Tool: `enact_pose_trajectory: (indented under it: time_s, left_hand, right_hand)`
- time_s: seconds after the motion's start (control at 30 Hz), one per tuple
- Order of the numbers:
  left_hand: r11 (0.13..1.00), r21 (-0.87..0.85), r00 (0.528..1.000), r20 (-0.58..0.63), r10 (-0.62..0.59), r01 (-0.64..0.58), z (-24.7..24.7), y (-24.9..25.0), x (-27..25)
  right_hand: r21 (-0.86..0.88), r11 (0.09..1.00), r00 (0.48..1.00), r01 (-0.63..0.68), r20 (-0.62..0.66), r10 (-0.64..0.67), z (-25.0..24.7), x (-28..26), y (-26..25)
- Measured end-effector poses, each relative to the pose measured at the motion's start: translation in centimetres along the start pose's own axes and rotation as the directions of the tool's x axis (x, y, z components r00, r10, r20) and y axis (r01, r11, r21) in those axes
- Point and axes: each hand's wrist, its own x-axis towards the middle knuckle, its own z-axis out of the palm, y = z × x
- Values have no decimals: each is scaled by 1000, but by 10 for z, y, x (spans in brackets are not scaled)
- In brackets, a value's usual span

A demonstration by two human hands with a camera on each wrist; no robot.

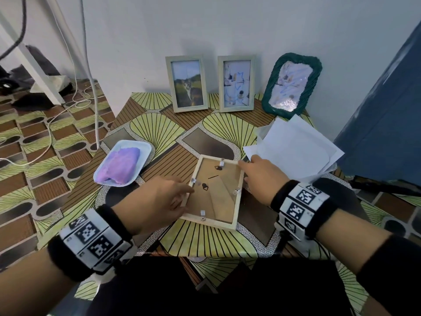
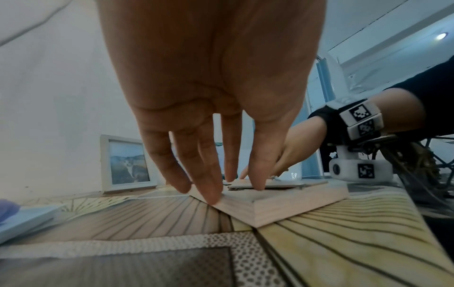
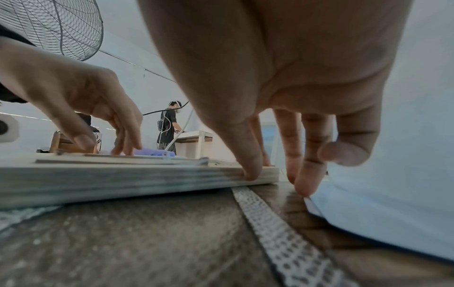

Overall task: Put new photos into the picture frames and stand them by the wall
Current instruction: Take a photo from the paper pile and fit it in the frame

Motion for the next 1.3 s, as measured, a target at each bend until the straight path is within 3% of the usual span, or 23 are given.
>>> enact_pose_trajectory:
  time_s: [0.1, 0.27, 0.43, 0.77, 1.1, 1.2, 1.3]
  left_hand:
    - [995, 88, 998, 52, 38, -43, 5, 2, -1]
    - [959, 272, 951, 308, -8, -81, 17, 10, 2]
    - [933, 354, 955, 294, -39, -71, 26, 11, 1]
    - [966, 257, 971, 223, -87, 27, 37, 20, 0]
    - [975, 223, 954, 295, -43, -25, 23, 13, 1]
    - [990, 136, 952, 307, 2, -46, 13, 8, -2]
    - [999, 6, 970, 240, 45, -48, 2, 0, -5]
  right_hand:
    - [26, 999, 1000, 22, -4, -22, 4, 4, 5]
    - [83, 993, 996, 87, 26, -90, 2, 6, 8]
    - [92, 994, 997, 67, 39, -70, -1, 3, 6]
    - [179, 983, 996, 36, 71, -49, -1, -14, 3]
    - [209, 977, 996, 49, 63, -63, 3, -38, -1]
    - [300, 951, 997, 69, 4, -74, 3, -46, 2]
    - [483, 872, 996, 83, -63, -60, 2, -51, 7]
